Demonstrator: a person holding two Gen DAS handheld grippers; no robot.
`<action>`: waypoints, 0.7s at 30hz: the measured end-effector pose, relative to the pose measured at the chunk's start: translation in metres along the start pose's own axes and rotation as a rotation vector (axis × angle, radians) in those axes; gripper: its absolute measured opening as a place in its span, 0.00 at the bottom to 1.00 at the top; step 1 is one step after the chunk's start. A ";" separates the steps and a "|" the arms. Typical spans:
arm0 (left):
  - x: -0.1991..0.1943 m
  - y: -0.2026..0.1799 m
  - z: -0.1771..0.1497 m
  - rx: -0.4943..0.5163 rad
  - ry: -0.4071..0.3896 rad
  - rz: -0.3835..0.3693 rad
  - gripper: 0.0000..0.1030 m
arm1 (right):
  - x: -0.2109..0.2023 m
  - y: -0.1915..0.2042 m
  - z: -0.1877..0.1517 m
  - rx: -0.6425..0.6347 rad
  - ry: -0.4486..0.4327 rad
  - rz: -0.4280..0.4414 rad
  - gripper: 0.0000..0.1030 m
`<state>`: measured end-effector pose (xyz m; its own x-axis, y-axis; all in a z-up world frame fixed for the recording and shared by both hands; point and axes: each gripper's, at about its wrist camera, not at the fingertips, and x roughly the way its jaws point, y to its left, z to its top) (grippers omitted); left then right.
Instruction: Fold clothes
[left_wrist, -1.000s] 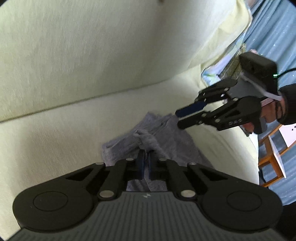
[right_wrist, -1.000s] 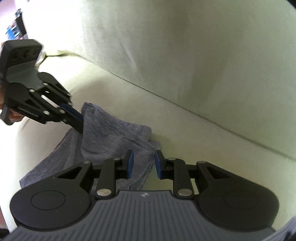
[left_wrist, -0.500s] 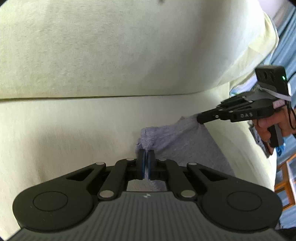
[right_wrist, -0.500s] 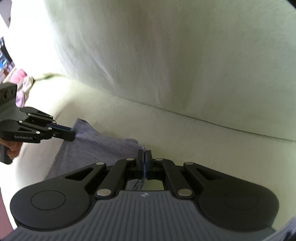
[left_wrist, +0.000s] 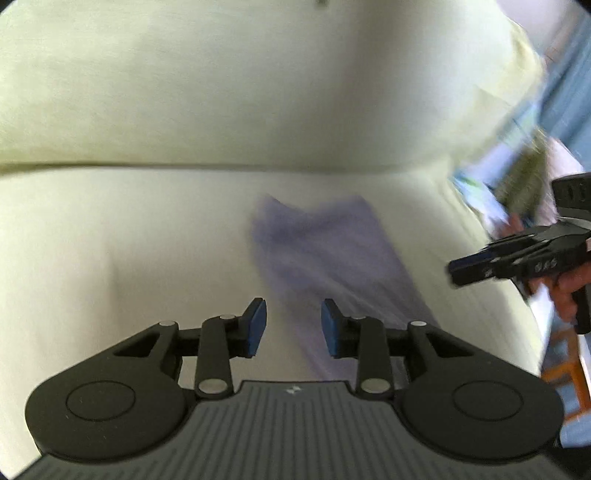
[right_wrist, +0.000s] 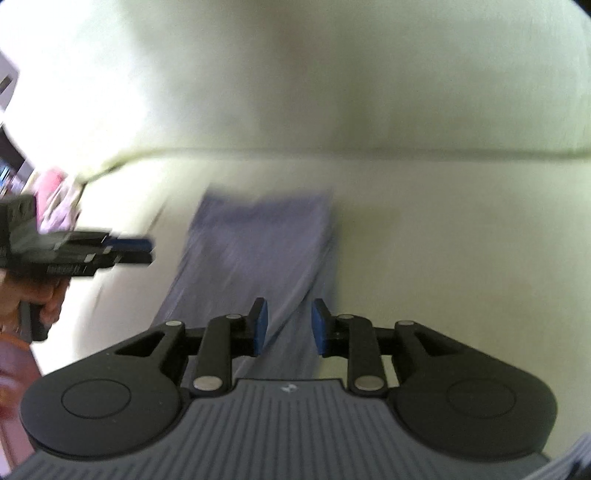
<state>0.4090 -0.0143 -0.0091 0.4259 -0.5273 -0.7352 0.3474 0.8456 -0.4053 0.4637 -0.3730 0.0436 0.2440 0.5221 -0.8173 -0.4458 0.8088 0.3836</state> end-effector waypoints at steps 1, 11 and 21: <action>0.000 -0.010 -0.008 0.025 0.014 -0.014 0.37 | 0.001 0.010 -0.016 -0.019 0.013 -0.008 0.22; 0.011 -0.050 -0.057 0.206 0.042 0.027 0.37 | -0.002 0.023 -0.073 -0.057 -0.007 -0.116 0.22; 0.016 -0.039 -0.065 0.095 0.031 0.030 0.10 | -0.009 -0.008 -0.071 0.080 -0.029 -0.118 0.00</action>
<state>0.3479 -0.0506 -0.0405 0.4122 -0.4976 -0.7632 0.4129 0.8487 -0.3303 0.4040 -0.4032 0.0175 0.3158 0.4282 -0.8467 -0.3430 0.8835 0.3189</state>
